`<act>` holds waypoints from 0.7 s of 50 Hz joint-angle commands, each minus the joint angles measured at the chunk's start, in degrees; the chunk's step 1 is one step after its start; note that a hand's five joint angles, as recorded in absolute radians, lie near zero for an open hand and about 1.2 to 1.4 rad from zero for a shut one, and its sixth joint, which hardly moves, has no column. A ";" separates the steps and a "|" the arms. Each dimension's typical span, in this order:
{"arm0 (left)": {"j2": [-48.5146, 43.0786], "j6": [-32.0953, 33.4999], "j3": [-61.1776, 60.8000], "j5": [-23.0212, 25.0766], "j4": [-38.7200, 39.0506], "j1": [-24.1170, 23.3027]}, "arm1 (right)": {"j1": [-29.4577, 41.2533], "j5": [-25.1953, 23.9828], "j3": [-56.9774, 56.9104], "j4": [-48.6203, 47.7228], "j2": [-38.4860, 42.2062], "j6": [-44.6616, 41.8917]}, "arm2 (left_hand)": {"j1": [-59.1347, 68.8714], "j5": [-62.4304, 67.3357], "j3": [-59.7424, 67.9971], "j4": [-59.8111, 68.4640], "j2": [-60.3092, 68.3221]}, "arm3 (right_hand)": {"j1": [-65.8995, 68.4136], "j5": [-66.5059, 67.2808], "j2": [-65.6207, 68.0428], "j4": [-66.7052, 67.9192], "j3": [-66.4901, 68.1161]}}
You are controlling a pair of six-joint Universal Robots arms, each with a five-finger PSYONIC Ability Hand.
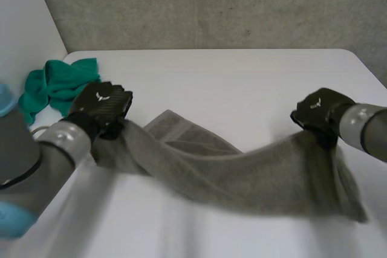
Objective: Fold the laundry.
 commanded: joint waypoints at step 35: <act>7.84 8.02 -3.97 -6.67 24.33 -4.73 | 0.65 -4.53 -1.59 -14.72 -0.14 19.70 | 14.02 13.99 11.64 11.15 11.25 | -26.68 -37.95 -38.13 -39.27 -38.59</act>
